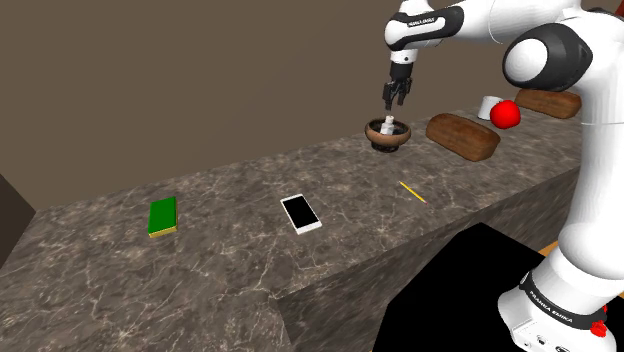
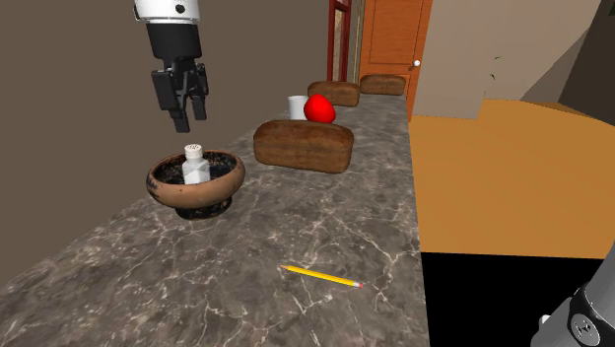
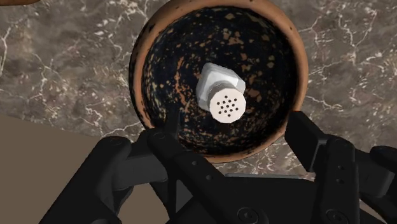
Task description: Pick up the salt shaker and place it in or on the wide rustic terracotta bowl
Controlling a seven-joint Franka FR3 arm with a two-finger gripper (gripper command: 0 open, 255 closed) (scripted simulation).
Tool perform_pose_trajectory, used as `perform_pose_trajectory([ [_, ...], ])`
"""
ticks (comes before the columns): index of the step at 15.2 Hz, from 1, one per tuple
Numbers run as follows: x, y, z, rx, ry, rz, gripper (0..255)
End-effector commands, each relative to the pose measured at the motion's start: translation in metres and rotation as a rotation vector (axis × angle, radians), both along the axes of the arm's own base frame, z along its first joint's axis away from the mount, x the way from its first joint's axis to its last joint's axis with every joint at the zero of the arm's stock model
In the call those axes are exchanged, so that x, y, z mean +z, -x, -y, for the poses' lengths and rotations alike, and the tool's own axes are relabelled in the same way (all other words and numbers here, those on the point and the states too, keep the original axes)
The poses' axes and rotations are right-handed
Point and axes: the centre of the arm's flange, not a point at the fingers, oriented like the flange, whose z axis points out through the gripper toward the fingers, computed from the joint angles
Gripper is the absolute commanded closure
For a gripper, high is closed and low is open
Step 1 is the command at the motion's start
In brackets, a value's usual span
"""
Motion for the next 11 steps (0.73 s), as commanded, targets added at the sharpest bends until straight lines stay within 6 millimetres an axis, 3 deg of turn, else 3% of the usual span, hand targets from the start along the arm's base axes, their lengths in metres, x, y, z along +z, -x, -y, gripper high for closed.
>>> perform_pose_trajectory([
  [1,0.000,0.000,0.000,0.000,0.000,0.000,0],
  [4,0.000,0.000,0.000,0.000,0.000,0.000,0],
  [8,0.050,0.000,0.000,0.000,0.000,0.000,0],
  [11,0.050,0.000,0.000,0.000,0.000,0.000,0],
])
